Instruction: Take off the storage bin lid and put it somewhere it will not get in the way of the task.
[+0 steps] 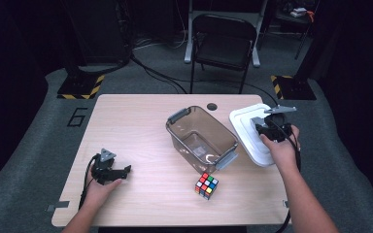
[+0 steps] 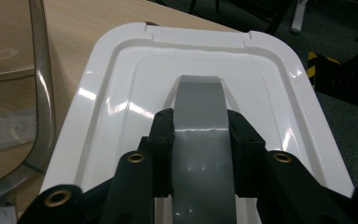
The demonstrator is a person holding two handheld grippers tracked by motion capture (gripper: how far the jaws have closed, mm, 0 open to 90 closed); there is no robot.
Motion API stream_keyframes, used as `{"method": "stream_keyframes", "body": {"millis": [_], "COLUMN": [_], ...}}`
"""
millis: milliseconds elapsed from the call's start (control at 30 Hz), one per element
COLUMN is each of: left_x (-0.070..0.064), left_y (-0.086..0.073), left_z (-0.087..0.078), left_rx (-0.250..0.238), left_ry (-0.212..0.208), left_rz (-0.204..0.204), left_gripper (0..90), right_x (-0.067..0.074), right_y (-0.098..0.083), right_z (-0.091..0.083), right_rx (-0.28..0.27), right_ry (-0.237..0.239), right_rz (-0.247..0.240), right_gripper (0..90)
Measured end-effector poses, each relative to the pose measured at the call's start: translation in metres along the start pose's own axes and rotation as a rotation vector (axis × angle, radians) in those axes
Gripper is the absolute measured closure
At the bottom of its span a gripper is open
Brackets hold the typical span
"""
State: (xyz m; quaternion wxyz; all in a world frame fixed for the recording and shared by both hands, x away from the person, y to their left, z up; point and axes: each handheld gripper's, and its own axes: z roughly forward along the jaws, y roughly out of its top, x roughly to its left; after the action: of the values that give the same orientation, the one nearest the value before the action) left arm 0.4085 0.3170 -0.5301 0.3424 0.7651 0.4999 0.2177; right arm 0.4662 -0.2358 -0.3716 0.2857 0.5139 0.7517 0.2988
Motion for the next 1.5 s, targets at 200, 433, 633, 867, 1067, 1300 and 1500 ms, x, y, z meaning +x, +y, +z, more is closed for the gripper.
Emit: {"method": "stream_keyframes", "body": {"millis": [200,433,633,867,1067,1300,1500], "left_x": [0.0,0.0,0.0,0.0,0.0,0.0,0.0], "left_y": [0.0,0.0,0.0,0.0,0.0,0.0,0.0], "left_z": [0.0,0.0,0.0,0.0,0.0,0.0,0.0], "left_rx": [0.0,0.0,0.0,-0.001,0.0,0.0,0.001], "left_ry": [-0.001,0.001,0.001,0.0,-0.001,-0.001,0.0], "left_rz": [0.0,0.0,0.001,0.0,0.0,0.001,0.0], "left_gripper": [13.7,13.7,13.7,13.7,13.7,13.7,13.7], "right_x": [0.0,0.0,0.003,0.007,0.013,0.018,0.02], "right_y": [-0.007,-0.019,-0.032,-0.045,-0.056,-0.069,-0.077], "right_z": [0.004,0.01,0.017,0.027,0.035,0.044,0.049], "right_rx": [0.01,0.02,0.031,0.045,0.05,0.075,0.089], "right_ry": [-0.001,0.004,0.008,0.014,0.009,0.012,0.018], "right_rz": [0.002,0.017,0.019,0.033,0.034,0.037,0.047], "right_gripper": [66.8,66.8,66.8,66.8,66.8,66.8,66.7]}}
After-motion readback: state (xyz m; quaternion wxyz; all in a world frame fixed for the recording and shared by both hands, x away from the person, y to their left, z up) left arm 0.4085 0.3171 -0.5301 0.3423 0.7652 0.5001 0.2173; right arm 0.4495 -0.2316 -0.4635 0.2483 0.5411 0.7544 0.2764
